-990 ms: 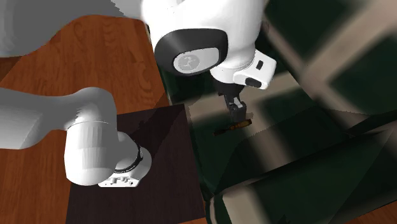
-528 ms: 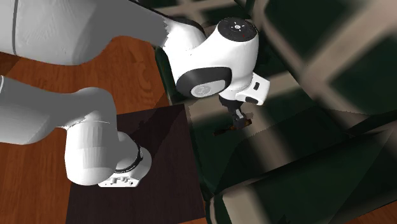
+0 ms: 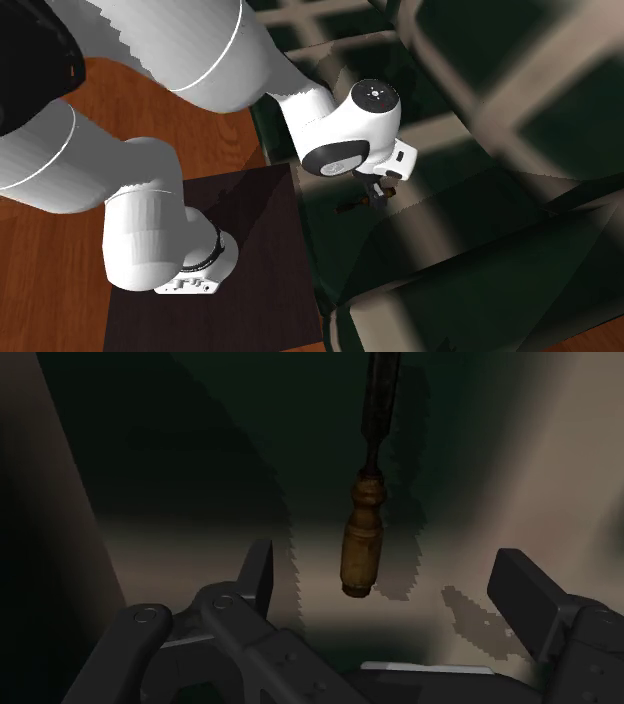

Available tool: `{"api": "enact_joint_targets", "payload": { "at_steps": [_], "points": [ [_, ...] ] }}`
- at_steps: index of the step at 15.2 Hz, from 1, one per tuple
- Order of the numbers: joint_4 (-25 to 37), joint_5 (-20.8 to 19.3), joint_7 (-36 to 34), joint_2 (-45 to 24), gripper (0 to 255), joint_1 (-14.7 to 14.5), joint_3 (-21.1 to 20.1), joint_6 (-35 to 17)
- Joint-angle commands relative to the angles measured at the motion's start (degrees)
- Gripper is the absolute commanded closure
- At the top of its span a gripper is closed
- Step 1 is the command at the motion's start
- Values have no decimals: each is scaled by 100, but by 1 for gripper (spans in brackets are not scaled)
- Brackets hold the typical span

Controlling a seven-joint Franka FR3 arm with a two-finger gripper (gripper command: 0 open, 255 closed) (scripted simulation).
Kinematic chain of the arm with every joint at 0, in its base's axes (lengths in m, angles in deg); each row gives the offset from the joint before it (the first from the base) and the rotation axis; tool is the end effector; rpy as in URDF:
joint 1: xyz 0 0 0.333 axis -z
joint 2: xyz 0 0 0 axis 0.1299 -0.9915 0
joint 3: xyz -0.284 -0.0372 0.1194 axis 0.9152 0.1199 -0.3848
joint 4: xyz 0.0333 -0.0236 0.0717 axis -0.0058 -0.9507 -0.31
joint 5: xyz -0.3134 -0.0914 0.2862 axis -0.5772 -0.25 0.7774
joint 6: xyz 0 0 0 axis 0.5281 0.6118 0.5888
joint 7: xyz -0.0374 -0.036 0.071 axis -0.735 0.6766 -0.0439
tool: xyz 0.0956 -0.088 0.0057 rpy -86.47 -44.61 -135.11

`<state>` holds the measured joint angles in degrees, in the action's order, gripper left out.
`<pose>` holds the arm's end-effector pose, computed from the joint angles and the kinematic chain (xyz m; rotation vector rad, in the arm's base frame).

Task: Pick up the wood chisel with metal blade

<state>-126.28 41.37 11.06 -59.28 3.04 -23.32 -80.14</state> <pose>0.4288 0.0590 0.2118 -3.1144 -0.2350 -0.2230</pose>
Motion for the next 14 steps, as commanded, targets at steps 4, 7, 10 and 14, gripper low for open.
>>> {"api": "enact_joint_targets", "payload": {
  "at_steps": [4,7,10,14],
  "points": [
    [402,-139,-146,-1435,0,-24,-47,-1104],
    [420,-186,-179,-1632,0,-41,-20,-1281],
    [459,-255,-229,-1931,0,-78,33,-1542],
    [503,-299,-261,-2192,0,-124,89,-1759]
  ]
}}
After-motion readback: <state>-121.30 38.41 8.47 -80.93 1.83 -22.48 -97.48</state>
